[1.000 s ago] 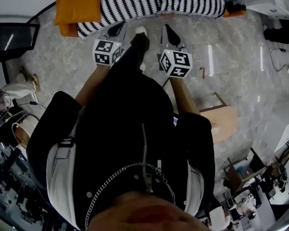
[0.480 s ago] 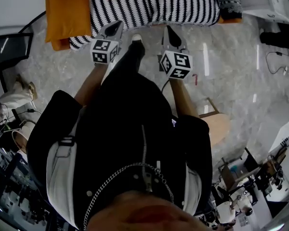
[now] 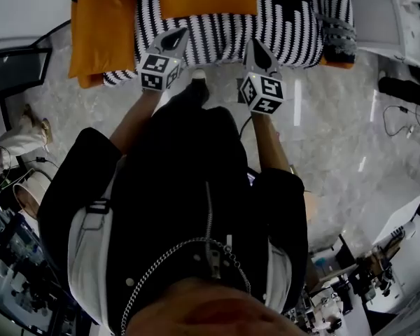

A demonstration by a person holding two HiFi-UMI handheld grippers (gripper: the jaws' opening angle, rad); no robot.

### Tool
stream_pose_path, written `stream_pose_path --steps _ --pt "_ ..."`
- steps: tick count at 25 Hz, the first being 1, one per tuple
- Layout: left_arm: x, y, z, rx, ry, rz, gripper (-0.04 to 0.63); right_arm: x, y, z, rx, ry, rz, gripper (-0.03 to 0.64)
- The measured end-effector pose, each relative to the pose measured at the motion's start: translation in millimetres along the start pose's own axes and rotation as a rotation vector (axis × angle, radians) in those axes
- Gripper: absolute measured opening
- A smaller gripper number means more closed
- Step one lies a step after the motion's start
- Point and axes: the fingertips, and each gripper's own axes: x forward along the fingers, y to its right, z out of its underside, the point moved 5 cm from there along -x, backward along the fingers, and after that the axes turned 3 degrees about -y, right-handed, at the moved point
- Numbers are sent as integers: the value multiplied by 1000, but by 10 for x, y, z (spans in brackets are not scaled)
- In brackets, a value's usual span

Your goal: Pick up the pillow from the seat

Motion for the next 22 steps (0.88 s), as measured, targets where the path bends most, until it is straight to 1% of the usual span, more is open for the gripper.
stream_pose_path --steps 3,7,11,14,18,22 --pt "133 -180 -107 -9 4 -34 9 296 105 -135 5 -8 -22 -3" --pt "378 -345 -187 -45 -4 -80 9 684 305 -307 -6 -34 -62 -3" --pt "678 -466 -260 -81 -14 -133 9 1123 510 -434 -5 -66 -130 -3" --pt "990 -541 -340 -111 -19 -200 9 1485 736 -537 -11 -95 -189 -3" --pt "1292 -719 -436 -190 -10 -290 9 1988 888 -765 -43 -132 -273 -3" --pt "1455 -854 -538 -233 37 -353 9 2403 1032 -912 -89 -166 -338 -3"
